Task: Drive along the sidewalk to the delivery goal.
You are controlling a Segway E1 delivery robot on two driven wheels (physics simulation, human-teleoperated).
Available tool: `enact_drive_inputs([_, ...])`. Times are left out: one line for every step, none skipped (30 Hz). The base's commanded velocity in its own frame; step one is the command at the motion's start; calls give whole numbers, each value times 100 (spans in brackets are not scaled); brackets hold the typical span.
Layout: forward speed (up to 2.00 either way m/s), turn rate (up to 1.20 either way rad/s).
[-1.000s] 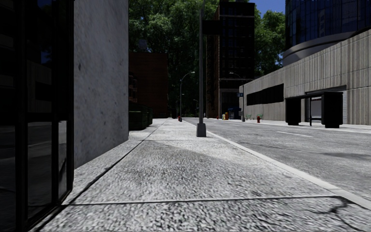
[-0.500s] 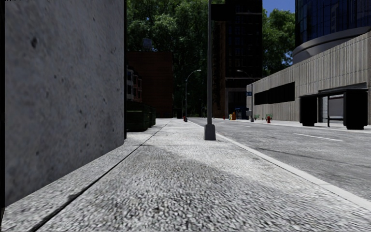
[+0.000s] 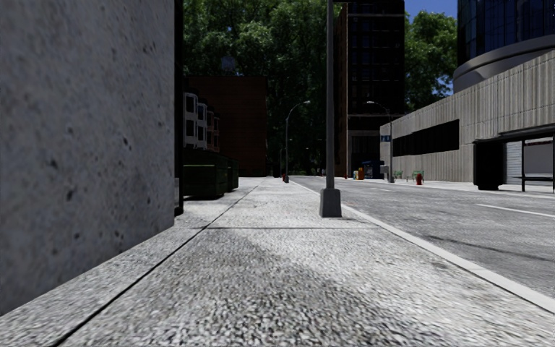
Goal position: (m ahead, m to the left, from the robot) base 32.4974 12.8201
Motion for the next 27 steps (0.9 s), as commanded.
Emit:
enact_drive_inputs([200,0])
enact_drive_inputs([200,0])
enact_drive_inputs([200,0])
enact_drive_inputs([200,0])
enact_drive_inputs([200,0])
enact_drive_inputs([200,0])
enact_drive_inputs([200,0])
enact_drive_inputs([200,0])
enact_drive_inputs([200,0])
enact_drive_inputs([200,0])
enact_drive_inputs([200,0])
enact_drive_inputs([200,0])
enact_drive_inputs([200,0])
enact_drive_inputs([200,0])
enact_drive_inputs([200,0])
enact_drive_inputs([200,0])
enact_drive_inputs([200,0])
enact_drive_inputs([200,0])
enact_drive_inputs([200,0])
enact_drive_inputs([200,0])
enact_drive_inputs([200,0])
enact_drive_inputs([200,0])
enact_drive_inputs([200,0])
enact_drive_inputs([200,0])
enact_drive_inputs([200,0])
enact_drive_inputs([200,0])
enact_drive_inputs([200,0])
